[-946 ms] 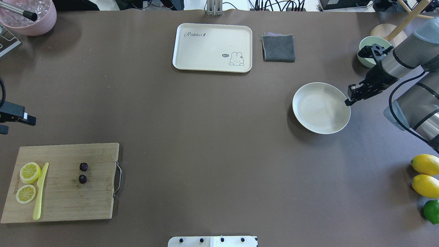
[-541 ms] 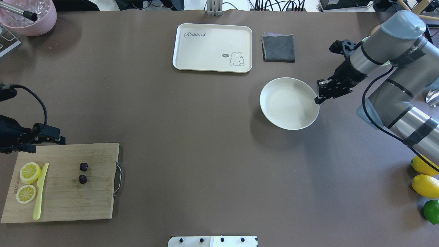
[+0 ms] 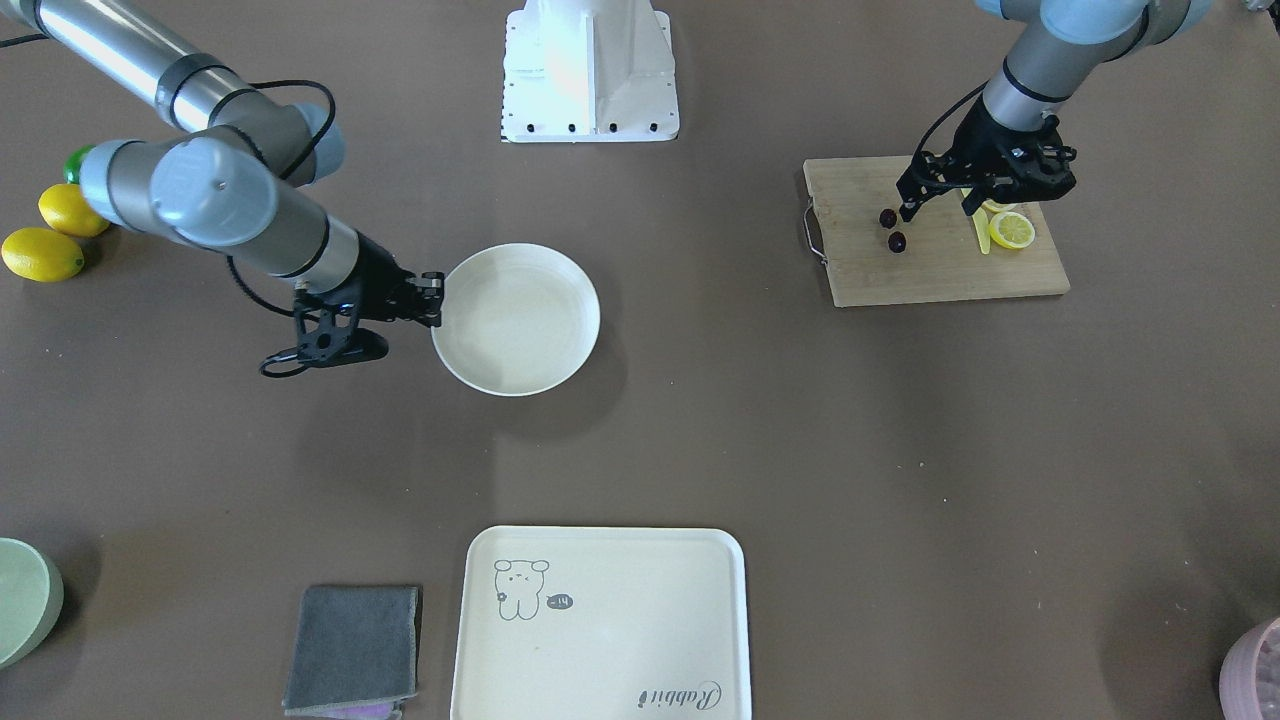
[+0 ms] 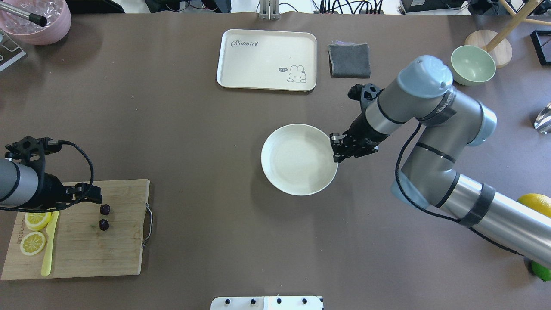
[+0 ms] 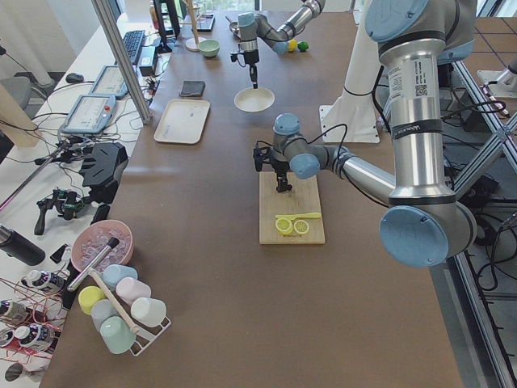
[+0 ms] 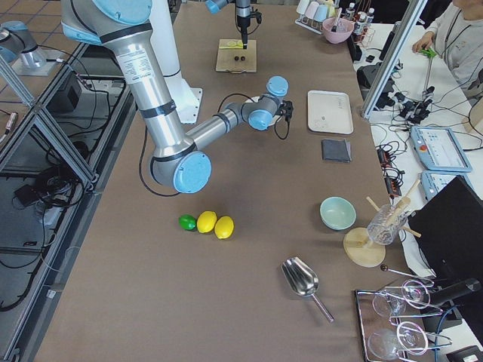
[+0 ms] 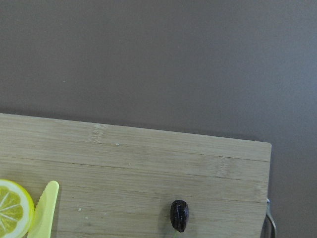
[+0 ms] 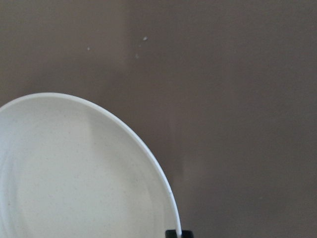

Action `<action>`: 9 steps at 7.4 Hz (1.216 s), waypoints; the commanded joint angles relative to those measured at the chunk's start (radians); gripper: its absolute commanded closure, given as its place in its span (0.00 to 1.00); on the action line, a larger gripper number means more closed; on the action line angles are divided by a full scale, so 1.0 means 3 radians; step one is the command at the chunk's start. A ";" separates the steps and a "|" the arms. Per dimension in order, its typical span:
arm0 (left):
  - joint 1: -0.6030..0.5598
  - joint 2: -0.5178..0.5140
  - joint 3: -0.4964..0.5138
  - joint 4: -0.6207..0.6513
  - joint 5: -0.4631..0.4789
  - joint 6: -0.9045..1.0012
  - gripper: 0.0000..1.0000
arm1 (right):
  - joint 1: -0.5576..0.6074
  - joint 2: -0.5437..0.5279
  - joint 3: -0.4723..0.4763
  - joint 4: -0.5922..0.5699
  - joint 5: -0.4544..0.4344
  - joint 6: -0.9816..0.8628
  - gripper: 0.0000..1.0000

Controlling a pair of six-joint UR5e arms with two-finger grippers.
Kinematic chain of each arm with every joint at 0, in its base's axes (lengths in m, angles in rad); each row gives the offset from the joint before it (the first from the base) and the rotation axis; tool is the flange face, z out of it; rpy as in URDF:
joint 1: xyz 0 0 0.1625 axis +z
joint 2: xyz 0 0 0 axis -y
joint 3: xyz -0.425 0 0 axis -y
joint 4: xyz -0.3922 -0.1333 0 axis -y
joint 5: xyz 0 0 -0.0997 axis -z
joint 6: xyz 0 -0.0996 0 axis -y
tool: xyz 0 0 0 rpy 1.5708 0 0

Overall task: Place red cherry on plate
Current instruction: 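Slide the plate to center with right gripper while left gripper reaches cherries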

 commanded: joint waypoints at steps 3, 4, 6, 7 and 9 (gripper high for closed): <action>0.0179 -0.0206 0.0197 -0.0002 0.0157 0.0004 0.26 | -0.0384 0.0170 0.0028 0.0000 -0.0297 0.0205 1.00; 0.0179 -0.0211 0.0222 -0.0002 0.0157 0.0010 0.27 | -0.0435 0.0180 0.0028 0.0000 -0.0313 0.0211 1.00; 0.0184 -0.0267 0.0253 -0.0002 0.0157 0.0010 0.38 | -0.0492 0.0180 0.0033 0.0000 -0.0343 0.0216 1.00; 0.0184 -0.0267 0.0253 -0.0007 0.0152 0.0010 0.40 | -0.0502 0.0175 0.0033 0.0000 -0.0343 0.0216 1.00; 0.0235 -0.0302 0.0339 -0.0012 0.0152 0.0010 0.41 | -0.0502 0.0175 0.0033 0.0000 -0.0343 0.0221 1.00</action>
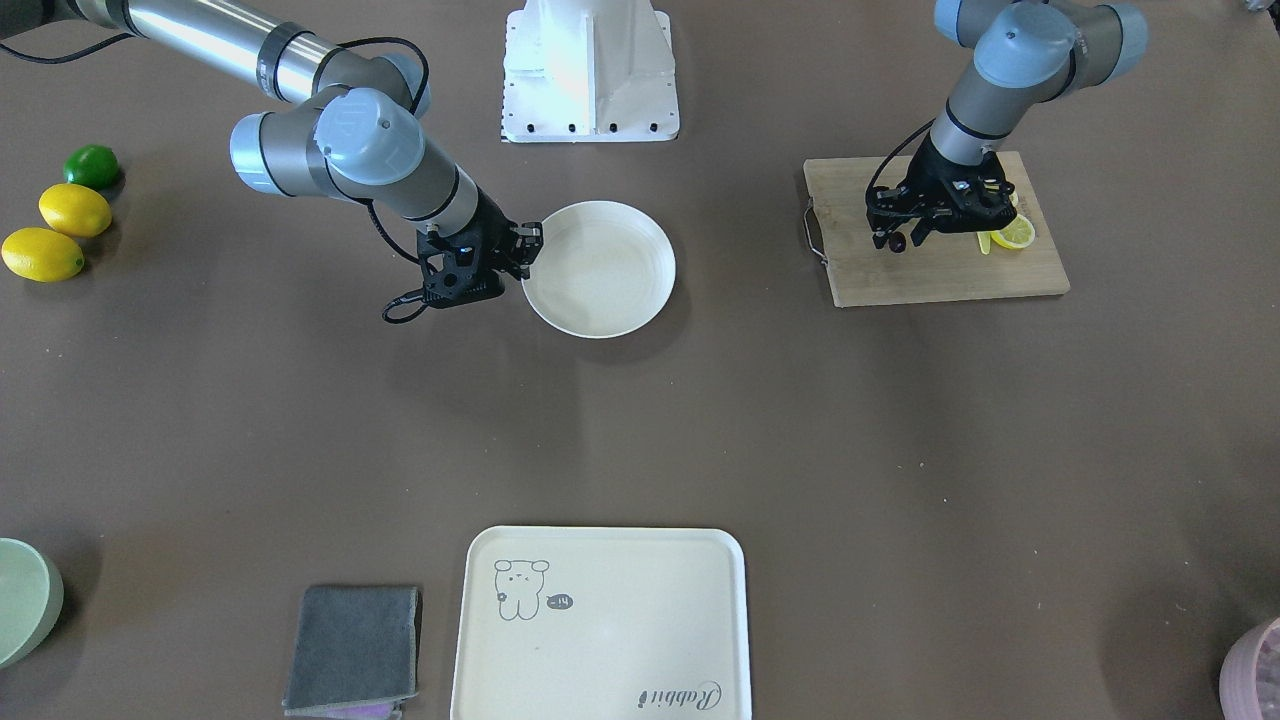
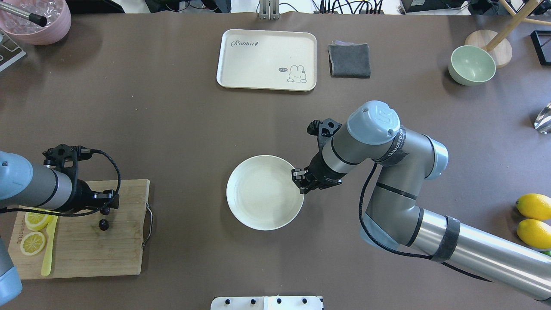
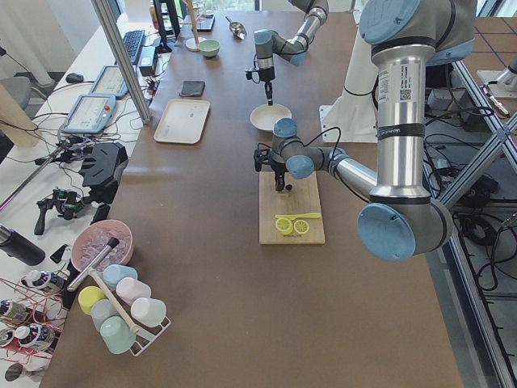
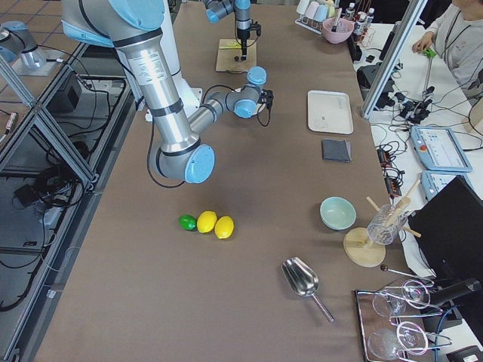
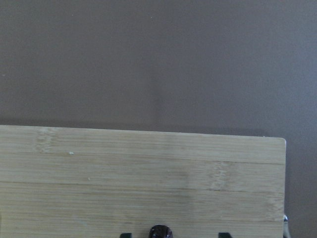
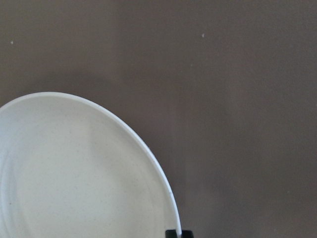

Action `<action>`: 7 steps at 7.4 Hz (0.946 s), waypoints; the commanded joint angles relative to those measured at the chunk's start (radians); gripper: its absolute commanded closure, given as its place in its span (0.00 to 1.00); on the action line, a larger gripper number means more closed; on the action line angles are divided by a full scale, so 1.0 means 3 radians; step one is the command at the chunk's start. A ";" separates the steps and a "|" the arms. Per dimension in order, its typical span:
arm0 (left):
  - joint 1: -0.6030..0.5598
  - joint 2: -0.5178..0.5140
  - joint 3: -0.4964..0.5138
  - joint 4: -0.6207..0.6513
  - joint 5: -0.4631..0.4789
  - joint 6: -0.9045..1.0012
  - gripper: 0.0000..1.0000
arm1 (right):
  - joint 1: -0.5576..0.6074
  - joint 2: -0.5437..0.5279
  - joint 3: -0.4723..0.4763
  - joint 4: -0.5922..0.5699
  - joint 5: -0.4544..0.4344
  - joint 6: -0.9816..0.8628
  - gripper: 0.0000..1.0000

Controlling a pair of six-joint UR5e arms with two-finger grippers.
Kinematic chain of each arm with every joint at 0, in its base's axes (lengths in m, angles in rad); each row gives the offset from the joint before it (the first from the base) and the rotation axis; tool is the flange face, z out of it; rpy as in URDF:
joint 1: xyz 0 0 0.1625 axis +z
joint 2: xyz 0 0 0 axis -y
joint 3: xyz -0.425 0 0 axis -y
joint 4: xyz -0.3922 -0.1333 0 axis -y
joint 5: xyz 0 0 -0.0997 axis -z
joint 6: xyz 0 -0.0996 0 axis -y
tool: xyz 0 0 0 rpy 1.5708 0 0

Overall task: Place red cherry on plate
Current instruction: 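Release the plate and withdraw the right gripper while the left gripper lifts the cherries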

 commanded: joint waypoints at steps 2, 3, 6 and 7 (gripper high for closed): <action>0.0029 -0.0030 0.0031 -0.0005 -0.0001 0.0000 0.56 | 0.0007 -0.0016 0.0158 -0.0010 -0.0114 0.0027 0.02; 0.0024 -0.0009 0.0021 -0.0005 -0.0001 0.0000 0.77 | 0.0017 -0.0042 0.0260 -0.0036 -0.0232 0.0104 0.01; -0.0021 -0.0024 -0.0045 0.0006 -0.0031 0.0005 1.00 | 0.0302 -0.0103 0.0343 -0.0056 -0.0015 0.0099 0.00; -0.0032 -0.0035 -0.0253 0.0056 -0.0067 -0.0010 1.00 | 0.0562 -0.0204 0.0353 -0.0051 0.0250 0.0059 0.00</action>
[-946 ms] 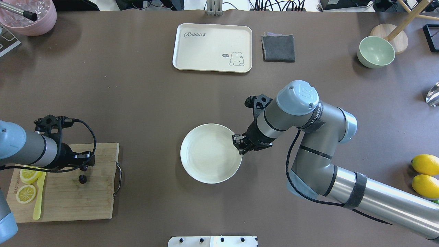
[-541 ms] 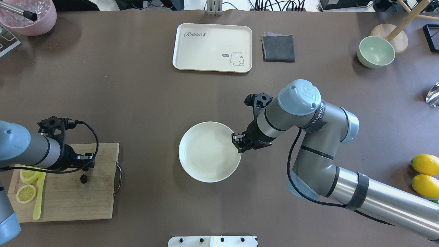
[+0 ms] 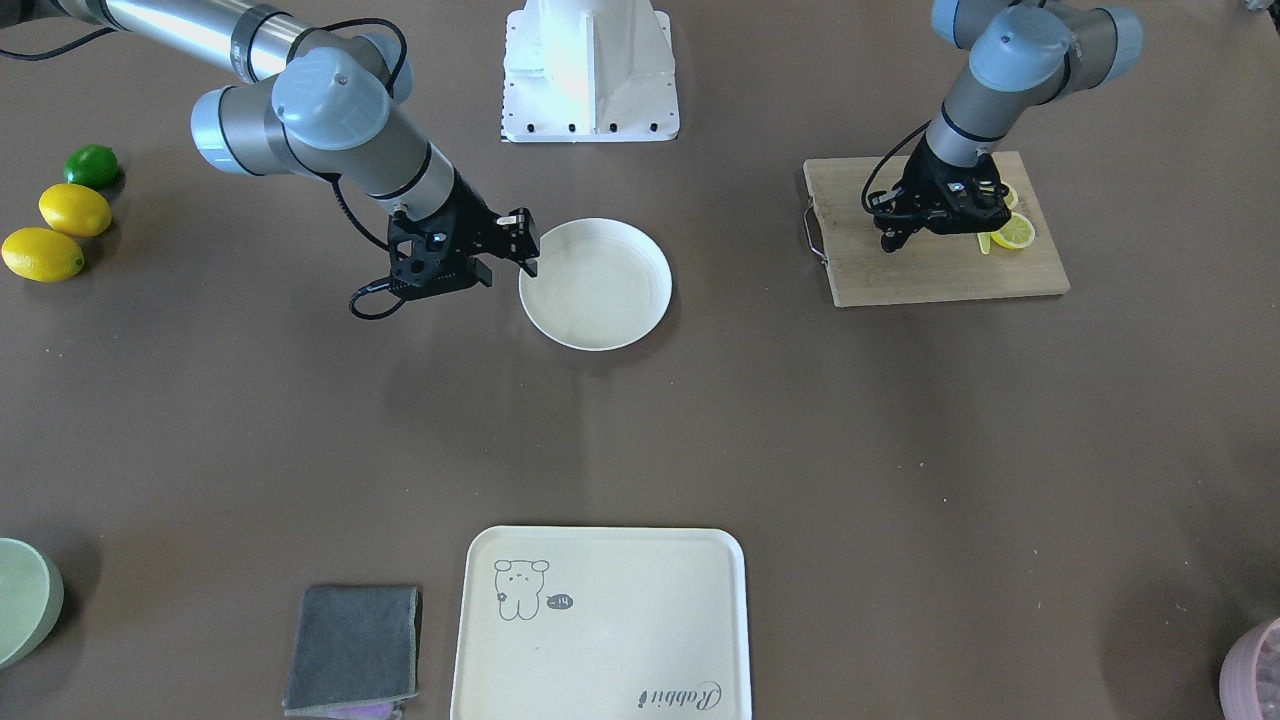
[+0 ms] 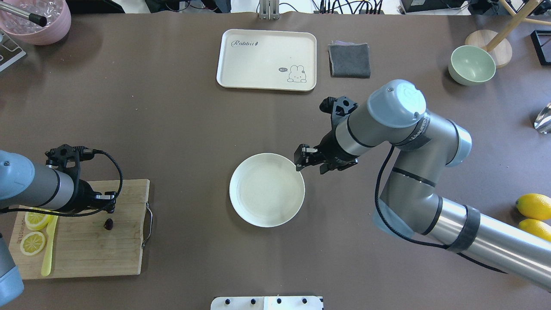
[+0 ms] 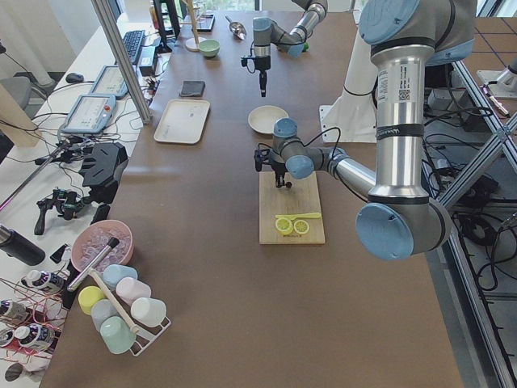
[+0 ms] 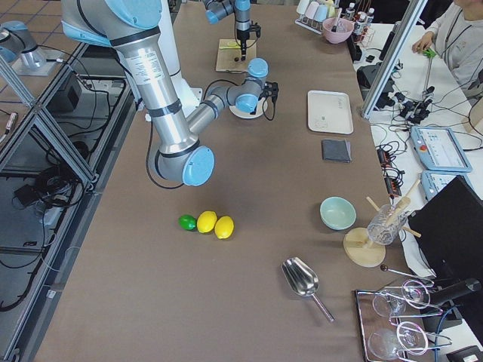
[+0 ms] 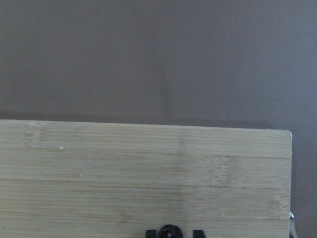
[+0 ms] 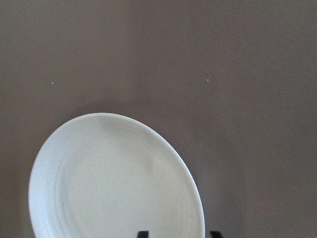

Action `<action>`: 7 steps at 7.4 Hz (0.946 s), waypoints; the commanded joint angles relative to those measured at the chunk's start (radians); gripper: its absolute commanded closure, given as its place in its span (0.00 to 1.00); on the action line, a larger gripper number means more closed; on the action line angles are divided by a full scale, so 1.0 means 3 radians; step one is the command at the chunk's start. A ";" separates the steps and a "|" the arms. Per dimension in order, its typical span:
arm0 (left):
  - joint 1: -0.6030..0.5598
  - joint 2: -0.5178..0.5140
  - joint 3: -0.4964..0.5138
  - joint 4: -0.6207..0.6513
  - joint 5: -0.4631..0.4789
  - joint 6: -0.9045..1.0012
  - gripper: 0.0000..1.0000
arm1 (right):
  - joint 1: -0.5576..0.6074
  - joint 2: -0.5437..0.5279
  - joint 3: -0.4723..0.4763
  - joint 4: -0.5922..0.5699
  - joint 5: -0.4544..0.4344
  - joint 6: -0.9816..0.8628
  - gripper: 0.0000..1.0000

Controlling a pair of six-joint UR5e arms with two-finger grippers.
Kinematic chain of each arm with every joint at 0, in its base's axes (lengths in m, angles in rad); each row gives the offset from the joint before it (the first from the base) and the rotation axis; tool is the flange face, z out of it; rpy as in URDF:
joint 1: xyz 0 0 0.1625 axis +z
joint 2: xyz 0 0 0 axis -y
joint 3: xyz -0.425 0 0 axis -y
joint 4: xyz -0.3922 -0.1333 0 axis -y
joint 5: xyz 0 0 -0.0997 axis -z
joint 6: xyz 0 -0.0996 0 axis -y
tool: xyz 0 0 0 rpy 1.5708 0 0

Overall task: Place red cherry on plate
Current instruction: 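Release the plate and withdraw the right gripper while the left gripper lifts the cherries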

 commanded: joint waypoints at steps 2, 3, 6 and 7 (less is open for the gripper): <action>-0.0099 -0.0426 -0.0423 0.0498 -0.0249 -0.0053 1.00 | 0.0748 -0.0332 0.0082 -0.0001 0.0654 -0.0341 0.00; -0.0075 -0.1031 -0.0322 0.0956 -0.0249 -0.0458 1.00 | 0.0872 -0.0501 0.0092 -0.0001 0.0660 -0.0511 0.00; 0.0104 -0.2083 0.0209 0.1437 -0.0214 -0.0870 1.00 | 0.1215 -0.0935 -0.0004 -0.0007 0.0640 -0.1425 0.00; 0.0125 -0.2374 0.0555 0.1426 -0.0097 -0.0887 1.00 | 0.1272 -0.1079 -0.0010 0.0004 0.0640 -0.1691 0.00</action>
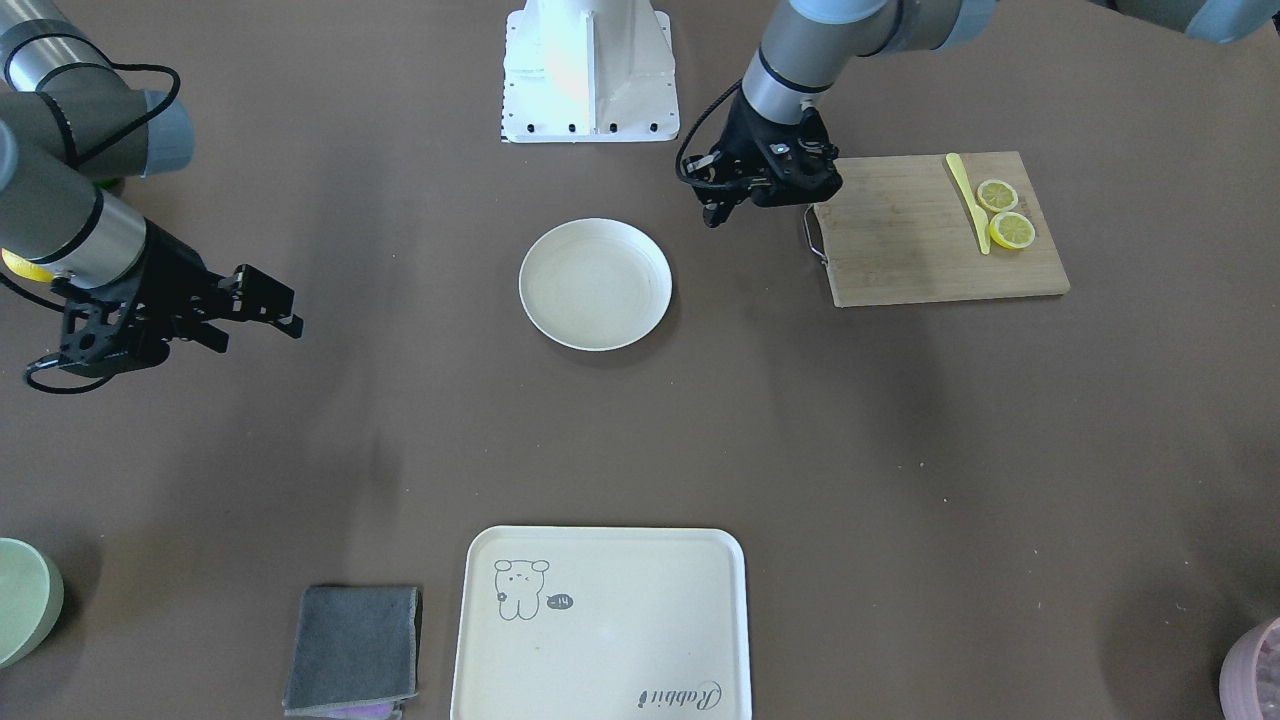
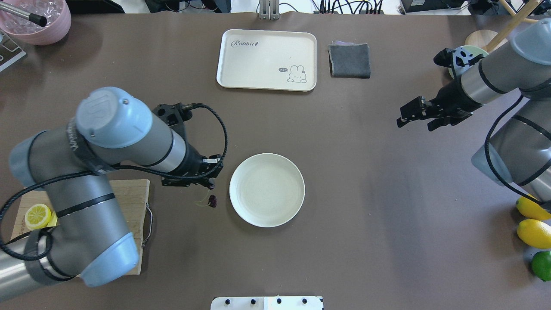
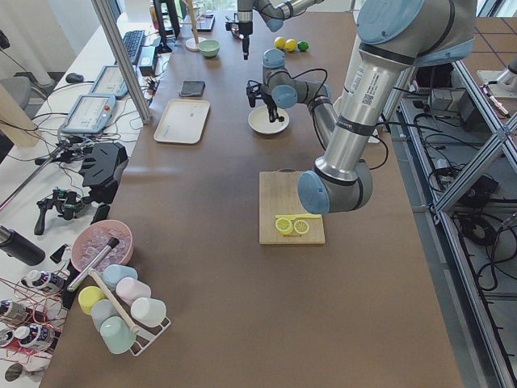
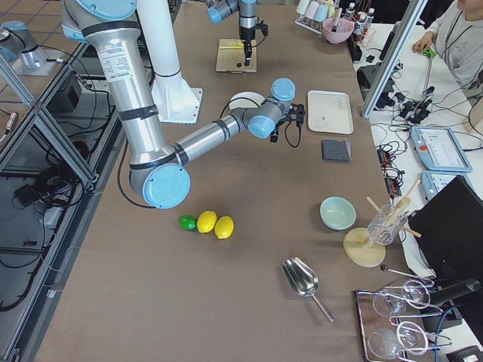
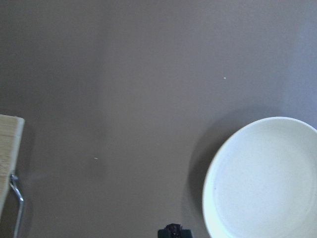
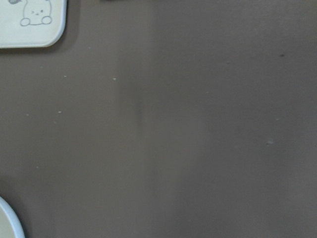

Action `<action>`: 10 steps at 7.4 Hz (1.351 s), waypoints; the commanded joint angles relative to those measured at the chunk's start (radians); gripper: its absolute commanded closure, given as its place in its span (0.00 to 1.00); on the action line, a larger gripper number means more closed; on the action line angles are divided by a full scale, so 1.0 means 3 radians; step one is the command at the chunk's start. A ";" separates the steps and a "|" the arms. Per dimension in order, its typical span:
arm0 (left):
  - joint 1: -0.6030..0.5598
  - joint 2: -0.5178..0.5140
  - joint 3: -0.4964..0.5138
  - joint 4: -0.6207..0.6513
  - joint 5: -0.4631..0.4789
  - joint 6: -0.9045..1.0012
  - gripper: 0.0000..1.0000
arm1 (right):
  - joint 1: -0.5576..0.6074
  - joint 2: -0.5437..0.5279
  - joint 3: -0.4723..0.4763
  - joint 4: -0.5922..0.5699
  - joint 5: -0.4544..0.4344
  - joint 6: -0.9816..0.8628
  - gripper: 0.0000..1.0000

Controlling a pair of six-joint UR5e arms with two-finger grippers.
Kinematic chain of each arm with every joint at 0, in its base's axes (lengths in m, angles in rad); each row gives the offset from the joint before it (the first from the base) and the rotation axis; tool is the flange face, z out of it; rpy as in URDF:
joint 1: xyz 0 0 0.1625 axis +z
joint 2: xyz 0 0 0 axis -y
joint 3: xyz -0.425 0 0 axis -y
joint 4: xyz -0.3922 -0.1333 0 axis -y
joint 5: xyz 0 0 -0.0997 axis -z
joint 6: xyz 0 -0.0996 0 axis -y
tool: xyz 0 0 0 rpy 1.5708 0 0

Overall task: Place red cherry on plate
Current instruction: 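Carry the dark red cherries over the plate and lower them with the left gripper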

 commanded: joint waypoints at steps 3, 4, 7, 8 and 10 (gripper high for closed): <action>0.0261 -0.0506 0.1011 -0.0581 0.0358 -0.0080 1.00 | 0.0101 -0.0247 -0.0140 0.0048 -0.0050 -0.0462 0.00; 0.0272 -0.0526 0.1074 -0.0720 0.0394 -0.0222 1.00 | 0.0096 -0.0237 -0.0156 0.0048 -0.0050 -0.0462 0.00; 0.0272 -0.0572 0.1106 -0.0737 0.0461 -0.0259 0.02 | 0.0096 -0.0217 -0.0156 0.0053 -0.0045 -0.0462 0.00; 0.0226 -0.0557 0.1019 -0.0722 0.0451 -0.0249 0.02 | 0.0096 -0.0211 -0.0156 0.0048 -0.0050 -0.0462 0.00; -0.0201 -0.0171 0.0527 -0.0392 -0.0021 0.0197 0.02 | 0.0091 -0.0206 -0.0181 0.0053 -0.0055 -0.0457 0.00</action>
